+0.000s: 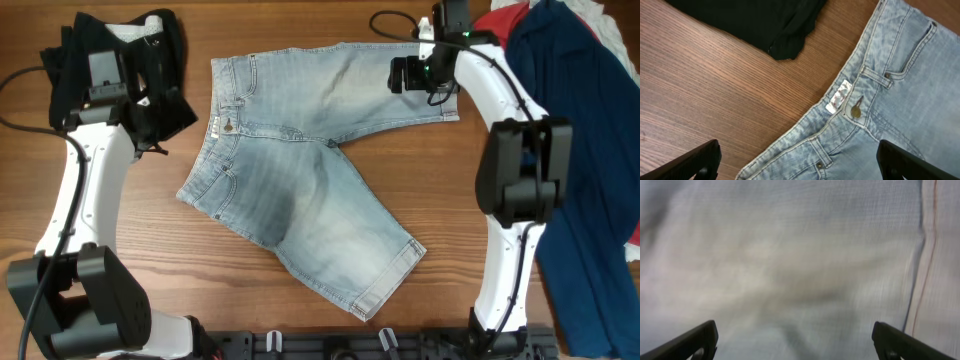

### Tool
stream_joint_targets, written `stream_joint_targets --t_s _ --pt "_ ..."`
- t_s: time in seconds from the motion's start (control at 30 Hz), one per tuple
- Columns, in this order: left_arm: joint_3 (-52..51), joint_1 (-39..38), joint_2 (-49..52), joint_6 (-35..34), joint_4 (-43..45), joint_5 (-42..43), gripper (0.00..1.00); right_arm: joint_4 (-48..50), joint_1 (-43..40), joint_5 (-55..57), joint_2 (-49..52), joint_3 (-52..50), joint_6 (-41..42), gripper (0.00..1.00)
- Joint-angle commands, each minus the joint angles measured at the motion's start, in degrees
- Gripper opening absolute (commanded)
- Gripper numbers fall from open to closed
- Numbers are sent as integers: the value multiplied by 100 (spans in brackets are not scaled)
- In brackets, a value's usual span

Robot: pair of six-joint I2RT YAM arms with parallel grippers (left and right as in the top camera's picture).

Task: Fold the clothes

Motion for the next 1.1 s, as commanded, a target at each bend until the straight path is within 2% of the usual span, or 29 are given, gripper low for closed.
stream_joint_targets --t_s 0.0,0.2,0.3,0.43,0.5,0.53,0.63,0.8,1.07 --pt "-7 0 44 280 -39 7 100 -1051 -20 -503 -999 205 181 100" --pt "-7 0 44 398 -179 17 100 -3115 31 -776 -1270 -17 -186 97" --pt "-7 0 44 400 -286 28 100 -3279 50 -741 -1270 -472 -219 96" --pt "-7 0 44 398 -299 31 100 -3254 127 -763 -1270 -1384 -326 88" --pt "-7 0 44 396 -308 31 100 -3093 260 -778 -1296 -1836 -264 89" --pt "-7 0 44 396 -326 31 100 -2940 326 -776 -1355 -2092 -92 94" --pt "-7 0 44 398 -385 31 100 -2173 599 -774 -2037 -3233 367 95" --pt "-7 0 44 396 -343 31 100 -1325 682 -774 -3029 -4579 680 98" --pt "-7 0 44 396 -348 31 100 -393 693 -734 -3099 -5761 1075 87"
